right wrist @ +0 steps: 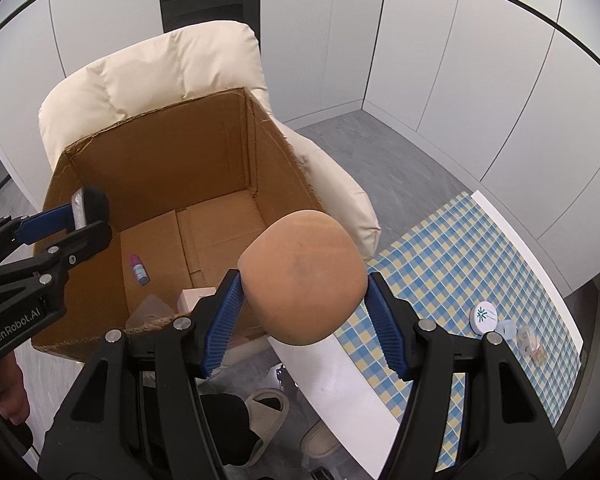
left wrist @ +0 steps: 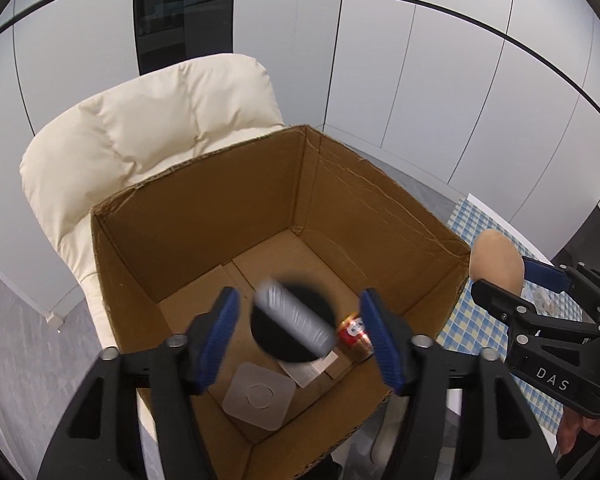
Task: Organize objects
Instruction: 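Carry the black puff and tan sponge toward the cardboard box, then open the left tool over the box while the right tool releases the tan sponge inside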
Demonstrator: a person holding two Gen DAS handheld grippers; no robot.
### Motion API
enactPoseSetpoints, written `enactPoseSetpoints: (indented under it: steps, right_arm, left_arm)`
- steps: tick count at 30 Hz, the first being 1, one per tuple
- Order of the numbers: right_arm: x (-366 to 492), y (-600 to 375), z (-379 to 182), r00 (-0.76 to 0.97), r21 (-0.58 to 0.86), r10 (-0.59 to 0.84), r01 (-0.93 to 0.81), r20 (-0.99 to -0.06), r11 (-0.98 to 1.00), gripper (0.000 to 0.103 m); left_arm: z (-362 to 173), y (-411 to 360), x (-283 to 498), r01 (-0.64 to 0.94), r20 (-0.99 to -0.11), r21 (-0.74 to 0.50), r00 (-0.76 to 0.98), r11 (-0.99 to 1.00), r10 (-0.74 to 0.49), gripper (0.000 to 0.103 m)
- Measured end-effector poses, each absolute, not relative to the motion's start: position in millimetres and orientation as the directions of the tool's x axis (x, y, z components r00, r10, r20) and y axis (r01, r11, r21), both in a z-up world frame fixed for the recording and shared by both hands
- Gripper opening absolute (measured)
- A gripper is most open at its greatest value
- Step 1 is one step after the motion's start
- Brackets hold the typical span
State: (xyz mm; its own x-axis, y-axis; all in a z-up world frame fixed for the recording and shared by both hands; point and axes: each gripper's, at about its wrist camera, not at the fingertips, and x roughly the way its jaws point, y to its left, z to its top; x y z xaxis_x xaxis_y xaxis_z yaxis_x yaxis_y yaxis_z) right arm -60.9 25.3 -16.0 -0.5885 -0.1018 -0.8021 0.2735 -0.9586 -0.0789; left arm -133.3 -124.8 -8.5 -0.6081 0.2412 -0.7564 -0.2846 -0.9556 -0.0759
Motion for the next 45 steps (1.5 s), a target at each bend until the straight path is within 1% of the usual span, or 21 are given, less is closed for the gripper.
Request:
enactPoseSetpoints:
  steps: [3, 4, 5, 6, 8, 9, 29, 41, 45]
  right_arm:
    - [-60.7, 19.0, -15.5, -0.590, -0.079, -0.112, 0.288, -0.800, -0.955, 0.065]
    - [-60.4, 17.1, -15.6, -0.590, -0.079, -0.114, 0.291, -0.799, -0.954, 0.065]
    - [-60.0, 14.4, -15.6, -0.591, -0.080, -0.116, 0.294, -0.799, -0.952, 0.065]
    - [-60.1, 12.0, -15.8, -0.589, -0.080, -0.118, 0.299, -0.799, -0.951, 0.065]
    - [-60.6, 5.8, -16.6, -0.587, -0.081, -0.122, 0.308, -0.800, -0.948, 0.065]
    - [-60.6, 1.7, -16.3, -0.586, -0.079, -0.129, 0.315, -0.800, -0.946, 0.065]
    - [-61.3, -68.6, -23.3, -0.558, -0.071, -0.203, 0.429, -0.805, -0.900, 0.065]
    - [-58.7, -102.3, -24.6, -0.550, -0.078, -0.222, 0.469, -0.805, -0.880, 0.065]
    - [-56.0, -111.0, -24.7, -0.553, -0.090, -0.221, 0.479, -0.803, -0.873, 0.070]
  left_arm:
    - [-7.1, -127.9, -132.1, -0.282, -0.752, -0.066, -0.617, -0.957, 0.233, 0.075]
    - [-6.5, -129.6, -131.9, -0.278, -0.750, -0.063, -0.621, -0.959, 0.229, 0.082]
    - [-5.8, -132.0, -131.2, -0.271, -0.747, -0.059, -0.627, -0.961, 0.223, 0.091]
    - [-4.6, -135.5, -129.8, -0.263, -0.738, -0.056, -0.639, -0.963, 0.217, 0.093]
    - [-2.5, -141.9, -127.3, -0.248, -0.726, -0.047, -0.657, -0.968, 0.203, 0.102]
    - [-1.7, -144.4, -127.5, -0.243, -0.723, -0.043, -0.662, -0.969, 0.198, 0.103]
    - [-0.5, -199.8, -124.0, -0.144, -0.725, -0.046, -0.676, -0.989, 0.132, 0.103]
    - [-5.3, -235.7, -120.0, -0.082, -0.731, -0.050, -0.676, -0.995, 0.092, 0.103]
    - [-5.7, -245.6, -119.5, -0.064, -0.732, -0.059, -0.676, -0.996, 0.087, 0.103]
